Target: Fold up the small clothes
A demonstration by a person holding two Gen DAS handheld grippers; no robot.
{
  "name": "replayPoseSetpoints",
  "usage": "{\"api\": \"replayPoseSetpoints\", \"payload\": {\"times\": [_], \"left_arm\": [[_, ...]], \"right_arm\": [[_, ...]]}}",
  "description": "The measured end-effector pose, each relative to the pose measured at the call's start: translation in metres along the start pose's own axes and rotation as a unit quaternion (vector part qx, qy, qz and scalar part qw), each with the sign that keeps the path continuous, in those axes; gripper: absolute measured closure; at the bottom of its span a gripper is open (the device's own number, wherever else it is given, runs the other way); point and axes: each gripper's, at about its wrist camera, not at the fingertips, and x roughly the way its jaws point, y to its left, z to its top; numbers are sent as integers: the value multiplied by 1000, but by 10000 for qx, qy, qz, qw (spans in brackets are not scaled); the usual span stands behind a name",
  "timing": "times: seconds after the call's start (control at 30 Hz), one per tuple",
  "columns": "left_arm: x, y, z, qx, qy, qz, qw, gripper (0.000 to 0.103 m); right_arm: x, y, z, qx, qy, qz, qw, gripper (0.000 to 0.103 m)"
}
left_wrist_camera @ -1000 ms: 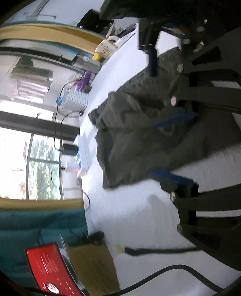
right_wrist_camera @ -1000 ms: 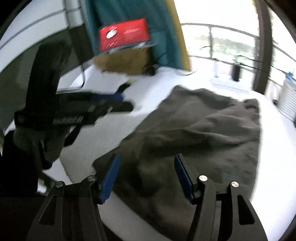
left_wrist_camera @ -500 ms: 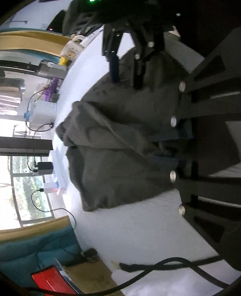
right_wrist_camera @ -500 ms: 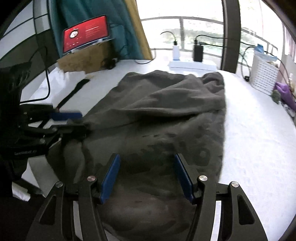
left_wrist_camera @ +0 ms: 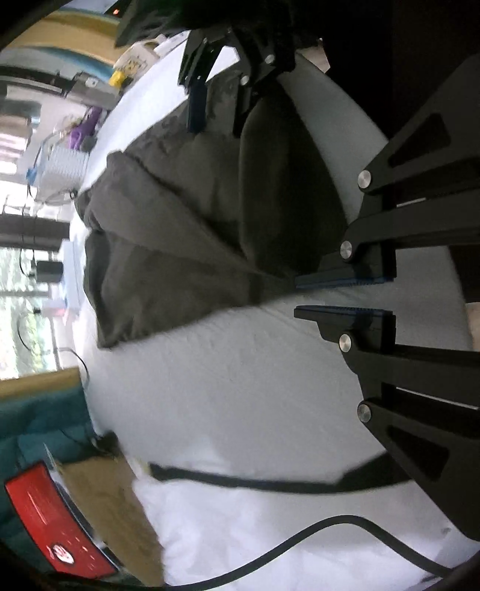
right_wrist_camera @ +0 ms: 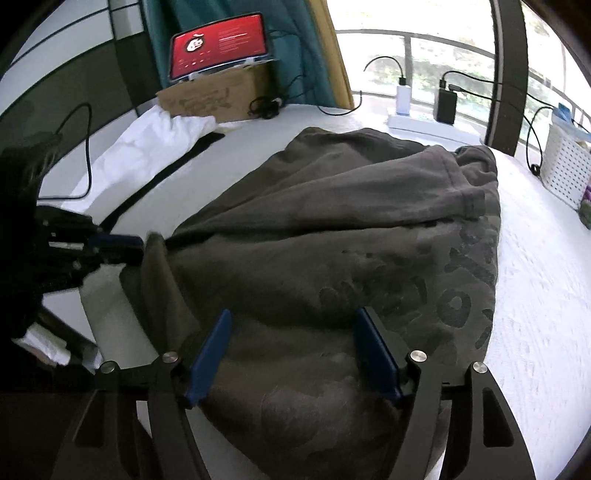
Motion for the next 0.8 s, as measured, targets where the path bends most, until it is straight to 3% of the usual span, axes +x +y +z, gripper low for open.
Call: {"api": "replayPoseSetpoints", "payload": {"times": [0.07, 0.13, 0.2, 0.33, 0.5, 0.8], "left_arm": [[-6, 3, 3, -134, -100, -3, 9999, 92], [-15, 1, 11, -216, -278, -33, 9994, 67], [-20, -5, 22, -227, -501, -95, 9984, 52], [-13, -27, 37, 14, -528, -193, 9984, 50], [23, -34, 20, 346, 227, -34, 9991, 49], [-1, -33, 24, 372, 62, 184, 9991, 48]], "right_arm": [[-1, 6, -3, -120, 41, 135, 9998, 30], [-2, 13, -7, -211, 52, 241, 9995, 30], [-3, 19, -10, -266, 25, 301, 9992, 30], [-8, 18, -11, -251, -5, 415, 9988, 30], [-24, 4, -10, -63, -218, 414, 9989, 30], [-35, -46, -3, 338, -398, -175, 9985, 30]]}}
